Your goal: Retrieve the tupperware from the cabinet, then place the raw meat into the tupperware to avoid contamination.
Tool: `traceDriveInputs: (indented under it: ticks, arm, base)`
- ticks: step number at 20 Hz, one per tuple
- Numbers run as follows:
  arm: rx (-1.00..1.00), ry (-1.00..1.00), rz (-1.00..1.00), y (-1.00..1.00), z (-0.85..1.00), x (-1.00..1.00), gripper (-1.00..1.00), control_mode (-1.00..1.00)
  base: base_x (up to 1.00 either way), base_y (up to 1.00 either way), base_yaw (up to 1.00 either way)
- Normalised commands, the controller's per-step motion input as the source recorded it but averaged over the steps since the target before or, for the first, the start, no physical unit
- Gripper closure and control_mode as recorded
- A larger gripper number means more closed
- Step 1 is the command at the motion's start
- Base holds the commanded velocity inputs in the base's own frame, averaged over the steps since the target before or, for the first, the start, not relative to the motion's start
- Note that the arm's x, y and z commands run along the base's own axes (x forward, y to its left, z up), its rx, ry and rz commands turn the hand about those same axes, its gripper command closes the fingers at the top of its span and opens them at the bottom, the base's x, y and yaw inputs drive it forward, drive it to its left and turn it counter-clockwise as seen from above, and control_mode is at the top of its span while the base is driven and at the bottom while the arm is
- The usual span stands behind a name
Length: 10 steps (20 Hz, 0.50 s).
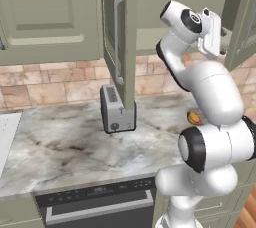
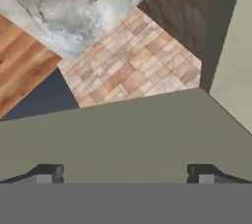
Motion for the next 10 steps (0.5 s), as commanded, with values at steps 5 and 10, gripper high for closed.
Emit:
traceDriveInputs:
  ticks: [5,10]
  arm:
    - [-0.07,0.19,0.0,-0.74,-0.13,-0.32,-1.0,-1.0]
    - [-0.06,0.1,-0.04,-0.67,-0.07,-0.69,-1.0,-1.0]
  base:
    - [0.0,0.0,0.0]
    - [0.0,0.0,0.0]
